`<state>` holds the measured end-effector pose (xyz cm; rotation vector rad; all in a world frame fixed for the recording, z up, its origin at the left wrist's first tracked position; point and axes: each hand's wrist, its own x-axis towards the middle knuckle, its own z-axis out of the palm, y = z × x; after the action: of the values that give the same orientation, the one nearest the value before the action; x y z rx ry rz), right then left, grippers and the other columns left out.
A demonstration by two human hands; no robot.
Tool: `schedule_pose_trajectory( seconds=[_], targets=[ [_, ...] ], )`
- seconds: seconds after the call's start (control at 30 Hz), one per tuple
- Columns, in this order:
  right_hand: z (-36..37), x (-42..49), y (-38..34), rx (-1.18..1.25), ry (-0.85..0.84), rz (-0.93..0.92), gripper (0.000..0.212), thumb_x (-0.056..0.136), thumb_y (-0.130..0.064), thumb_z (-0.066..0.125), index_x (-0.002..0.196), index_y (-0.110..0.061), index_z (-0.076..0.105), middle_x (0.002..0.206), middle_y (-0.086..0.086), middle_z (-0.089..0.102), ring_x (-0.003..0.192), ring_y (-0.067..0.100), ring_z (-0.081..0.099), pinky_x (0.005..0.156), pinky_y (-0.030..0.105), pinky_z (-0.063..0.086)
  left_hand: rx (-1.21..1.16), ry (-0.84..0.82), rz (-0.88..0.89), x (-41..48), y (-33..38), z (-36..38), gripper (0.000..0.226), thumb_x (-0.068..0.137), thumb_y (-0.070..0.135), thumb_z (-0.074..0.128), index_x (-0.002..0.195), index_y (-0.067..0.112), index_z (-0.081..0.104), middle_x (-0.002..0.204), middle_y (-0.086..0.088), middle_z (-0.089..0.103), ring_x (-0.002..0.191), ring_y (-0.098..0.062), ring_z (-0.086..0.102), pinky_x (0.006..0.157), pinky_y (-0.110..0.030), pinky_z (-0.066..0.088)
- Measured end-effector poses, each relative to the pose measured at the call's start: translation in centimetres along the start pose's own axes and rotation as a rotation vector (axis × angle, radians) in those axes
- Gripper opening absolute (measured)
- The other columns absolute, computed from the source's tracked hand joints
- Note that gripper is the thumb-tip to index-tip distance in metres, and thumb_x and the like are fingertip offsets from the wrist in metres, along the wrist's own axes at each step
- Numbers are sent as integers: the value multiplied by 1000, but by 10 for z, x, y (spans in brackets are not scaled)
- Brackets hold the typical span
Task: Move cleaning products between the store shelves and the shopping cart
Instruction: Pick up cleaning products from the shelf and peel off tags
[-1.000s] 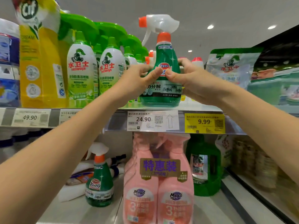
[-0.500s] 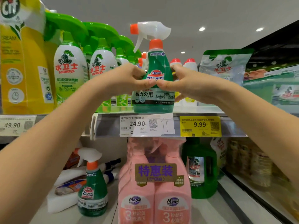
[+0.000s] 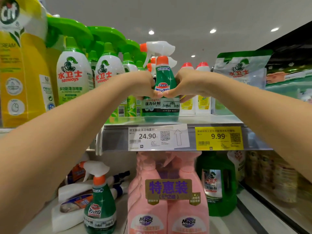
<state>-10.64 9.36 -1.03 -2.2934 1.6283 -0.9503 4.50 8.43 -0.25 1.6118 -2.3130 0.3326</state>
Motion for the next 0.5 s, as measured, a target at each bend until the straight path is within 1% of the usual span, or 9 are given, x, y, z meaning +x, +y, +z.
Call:
schedule_pose_trajectory(
  seconds=[0.03,0.1,0.2,0.27,0.33,0.4,0.5],
  targets=[
    [0,4,0,-21,-9,14,37,83,-31,75,110,-19,53,103,2,66,92,19,69,75,29,60,6,2,2,4,1,0,23,95,40,54,83,21,47,73,4,53,61,-8,55,52,-19,43],
    [1,12,1,-57,-19,35,44,83,-32,75,118,-15,53,109,5,66,93,21,70,81,34,60,19,2,9,12,3,0,31,96,34,54,71,24,39,68,6,49,55,-8,51,52,-21,44],
    [3,21,2,-82,-23,41,47,86,-28,73,126,-14,53,113,7,64,96,24,68,85,36,59,59,14,5,22,3,4,36,96,31,56,67,22,36,66,5,47,52,-8,49,52,-22,43],
    [5,26,4,-97,-14,57,50,85,-28,73,127,-12,52,114,8,64,96,25,69,86,38,58,42,30,10,30,-1,9,33,95,31,57,71,19,38,69,5,48,54,-7,52,52,-21,45],
    [7,31,7,-98,-5,80,54,84,-30,74,130,-12,52,116,9,65,96,26,69,86,39,58,5,46,10,36,-3,15,25,95,33,58,85,17,41,74,3,50,59,-8,54,54,-19,46],
    [8,35,10,-83,-5,92,52,86,-28,73,130,-13,51,118,9,63,98,26,68,87,39,58,17,63,0,39,-3,19,23,95,36,56,94,18,41,75,2,49,59,-8,53,53,-18,45],
    [9,38,13,-81,-15,87,48,88,-26,70,131,-15,50,122,10,61,103,27,66,88,39,58,48,70,-15,46,-3,23,25,95,39,55,94,18,41,72,3,49,55,-6,52,46,-17,39]
  ],
)
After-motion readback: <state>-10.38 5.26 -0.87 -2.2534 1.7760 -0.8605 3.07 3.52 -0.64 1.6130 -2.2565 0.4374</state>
